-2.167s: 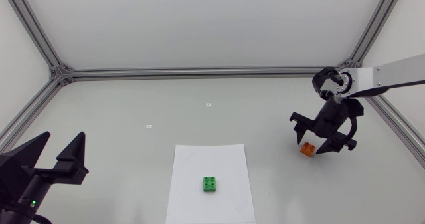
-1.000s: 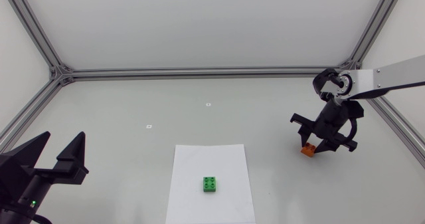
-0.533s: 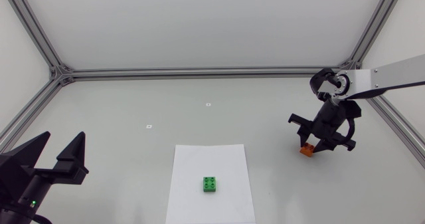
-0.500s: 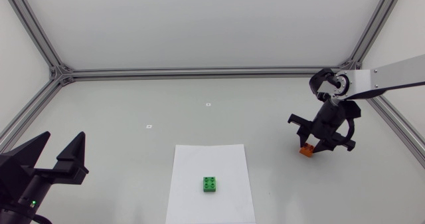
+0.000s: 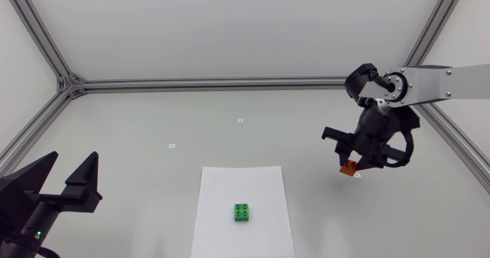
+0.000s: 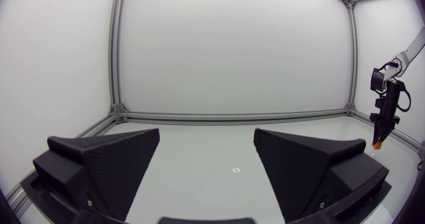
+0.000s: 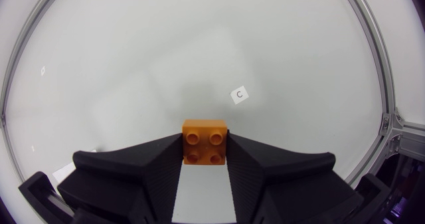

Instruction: Pick up the orange 2x2 brick with the right arm and stack it on top of the green 2x2 brick in the center

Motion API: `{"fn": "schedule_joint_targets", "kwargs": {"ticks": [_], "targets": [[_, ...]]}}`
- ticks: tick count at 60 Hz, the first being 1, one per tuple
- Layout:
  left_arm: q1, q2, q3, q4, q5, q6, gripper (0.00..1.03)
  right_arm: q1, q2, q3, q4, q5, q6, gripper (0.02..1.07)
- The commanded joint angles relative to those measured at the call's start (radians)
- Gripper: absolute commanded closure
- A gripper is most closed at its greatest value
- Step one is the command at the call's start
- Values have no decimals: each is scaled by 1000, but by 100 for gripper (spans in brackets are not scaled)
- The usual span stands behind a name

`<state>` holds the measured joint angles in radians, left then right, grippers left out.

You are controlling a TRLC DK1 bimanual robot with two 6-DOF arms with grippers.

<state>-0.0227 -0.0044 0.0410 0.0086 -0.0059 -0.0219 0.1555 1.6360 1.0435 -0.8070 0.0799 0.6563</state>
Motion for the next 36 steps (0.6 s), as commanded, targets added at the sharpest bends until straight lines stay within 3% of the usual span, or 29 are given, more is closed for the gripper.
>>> {"fn": "schedule_joint_targets", "kwargs": {"ticks": [1, 36], "targets": [[3, -8, -41, -15, 4, 13, 4, 24, -22, 26, -29, 9, -4, 96], [3, -8, -41, -15, 4, 13, 4, 217, -27, 75, -43, 15, -142, 95]]}}
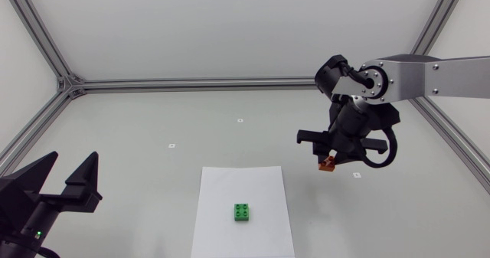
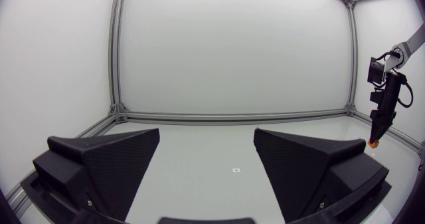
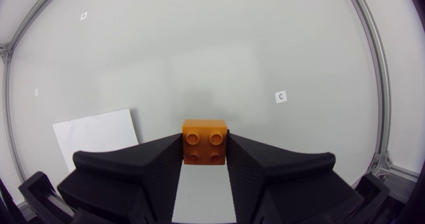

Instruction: Pick up the orange 2x2 brick with the right arm and stack it on top of the green 2x2 brick in the center

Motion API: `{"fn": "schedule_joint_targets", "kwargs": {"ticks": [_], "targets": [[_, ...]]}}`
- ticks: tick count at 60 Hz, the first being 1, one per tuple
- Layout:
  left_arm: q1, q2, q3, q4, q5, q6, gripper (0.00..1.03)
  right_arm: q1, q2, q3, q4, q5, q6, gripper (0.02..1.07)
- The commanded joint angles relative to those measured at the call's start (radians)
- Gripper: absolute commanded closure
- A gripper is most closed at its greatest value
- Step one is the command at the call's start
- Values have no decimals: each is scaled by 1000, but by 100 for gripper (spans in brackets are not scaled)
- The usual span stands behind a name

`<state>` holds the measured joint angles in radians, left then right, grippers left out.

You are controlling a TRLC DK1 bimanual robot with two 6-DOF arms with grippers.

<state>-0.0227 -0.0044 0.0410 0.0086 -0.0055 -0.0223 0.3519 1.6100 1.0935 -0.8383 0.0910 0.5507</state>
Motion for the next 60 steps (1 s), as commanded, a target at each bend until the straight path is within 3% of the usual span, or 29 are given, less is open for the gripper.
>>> {"fn": "schedule_joint_targets", "kwargs": {"ticks": [1, 14, 28, 60], "targets": [[3, -8, -41, -15, 4, 13, 4, 22, -1, 25, -12, 6, -40, 95], [3, -8, -41, -13, 4, 12, 4, 84, 27, 43, -18, 13, -140, 95], [3, -8, -41, -15, 4, 13, 4, 88, 51, 89, -21, -169, -410, 95], [3, -8, -41, -15, 4, 13, 4, 237, 120, 217, -163, -59, -680, 95]]}}
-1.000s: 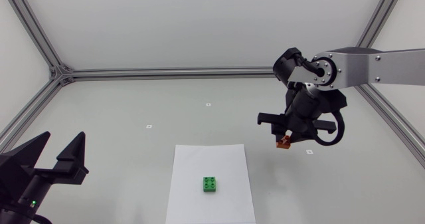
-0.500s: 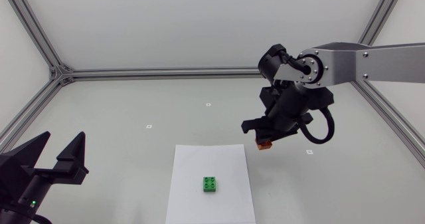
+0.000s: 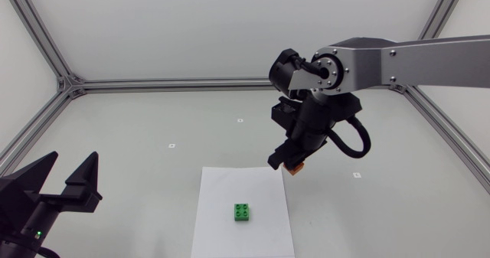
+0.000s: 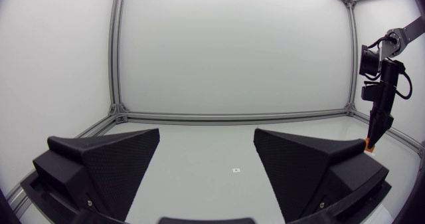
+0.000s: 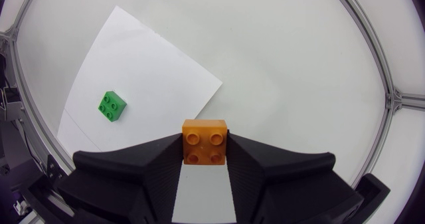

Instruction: Pick up the orange 2x2 brick with the right arm and stack it on top of the green 2x2 brick in the center

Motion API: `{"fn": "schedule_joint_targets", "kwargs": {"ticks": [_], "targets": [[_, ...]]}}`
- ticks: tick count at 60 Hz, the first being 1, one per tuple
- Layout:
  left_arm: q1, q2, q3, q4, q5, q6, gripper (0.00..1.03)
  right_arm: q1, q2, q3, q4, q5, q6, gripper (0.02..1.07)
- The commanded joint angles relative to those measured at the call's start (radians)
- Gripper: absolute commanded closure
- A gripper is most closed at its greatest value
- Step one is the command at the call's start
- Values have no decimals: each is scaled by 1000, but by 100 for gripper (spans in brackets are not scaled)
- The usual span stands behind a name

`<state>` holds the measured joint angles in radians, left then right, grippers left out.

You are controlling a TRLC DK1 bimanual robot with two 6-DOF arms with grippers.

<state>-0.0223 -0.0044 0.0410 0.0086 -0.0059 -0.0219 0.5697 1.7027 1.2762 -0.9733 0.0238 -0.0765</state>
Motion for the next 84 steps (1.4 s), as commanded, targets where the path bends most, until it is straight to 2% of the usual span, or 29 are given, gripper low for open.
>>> {"fn": "schedule_joint_targets", "kwargs": {"ticks": [1, 25, 59, 84], "targets": [[2, -8, -41, -13, 4, 13, 4, 22, 28, 35, -30, 8, -57, 95], [2, -8, -41, -15, 4, 13, 4, 101, 38, 58, -62, 28, -164, 95], [2, -8, -41, -15, 4, 13, 4, 200, 46, 20, 10, 5, -332, 93], [2, -8, -41, -15, 4, 13, 4, 282, 86, -8, 65, -16, -381, 93]]}}
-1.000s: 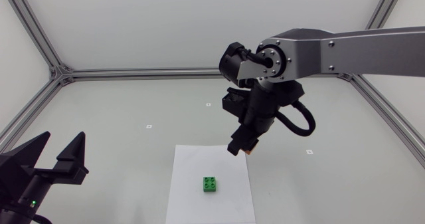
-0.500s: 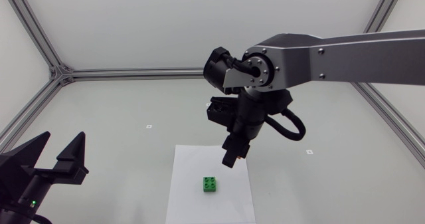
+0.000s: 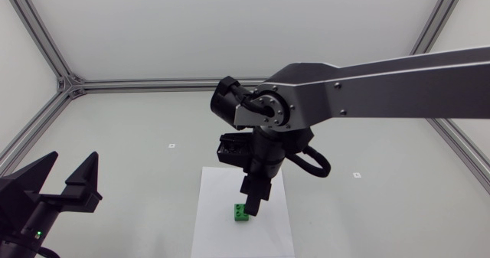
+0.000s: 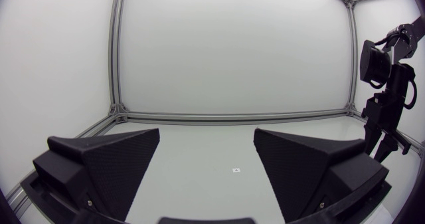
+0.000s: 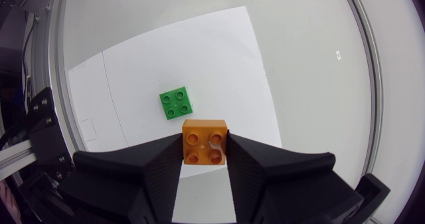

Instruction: Pick up the orange 2x2 brick with the right arm and stack it on top of the green 2x2 brick in the center

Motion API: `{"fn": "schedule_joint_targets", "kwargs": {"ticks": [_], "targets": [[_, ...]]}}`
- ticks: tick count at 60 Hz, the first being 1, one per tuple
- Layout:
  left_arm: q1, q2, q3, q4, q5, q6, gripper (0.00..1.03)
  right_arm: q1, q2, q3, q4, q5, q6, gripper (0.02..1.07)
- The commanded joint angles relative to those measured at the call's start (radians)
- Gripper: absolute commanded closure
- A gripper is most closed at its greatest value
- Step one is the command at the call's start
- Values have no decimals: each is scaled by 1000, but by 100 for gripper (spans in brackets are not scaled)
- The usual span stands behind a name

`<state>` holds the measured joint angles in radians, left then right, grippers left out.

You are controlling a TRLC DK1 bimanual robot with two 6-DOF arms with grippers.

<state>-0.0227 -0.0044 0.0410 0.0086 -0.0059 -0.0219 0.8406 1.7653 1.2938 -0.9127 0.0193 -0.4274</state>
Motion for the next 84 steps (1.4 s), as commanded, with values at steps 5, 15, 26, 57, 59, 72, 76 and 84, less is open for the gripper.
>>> {"fn": "schedule_joint_targets", "kwargs": {"ticks": [5, 15, 26, 57, 59, 72, 76, 84], "targets": [[3, -8, -41, -15, 4, 13, 4, 15, 37, -28, 17, -18, -43, 93], [3, -8, -41, -15, 6, 13, 4, 22, 60, -33, 38, -35, -65, 93], [3, -8, -41, -15, 4, 13, 4, 32, 69, -48, 52, -51, -76, 93], [1, -8, -41, -15, 6, 13, 4, 75, 95, -53, 78, -51, -108, 93], [1, -8, -41, -15, 4, 13, 4, 75, 95, -53, 78, -51, -113, 93], [4, -8, -41, -15, 4, 13, 4, 72, 100, -47, 81, -55, -137, 93], [4, -8, -41, -15, 4, 13, 4, 71, 102, -44, 81, -61, -145, 93], [9, -8, -41, -13, 4, 13, 4, 71, 108, -34, 81, -59, -155, 93]]}}
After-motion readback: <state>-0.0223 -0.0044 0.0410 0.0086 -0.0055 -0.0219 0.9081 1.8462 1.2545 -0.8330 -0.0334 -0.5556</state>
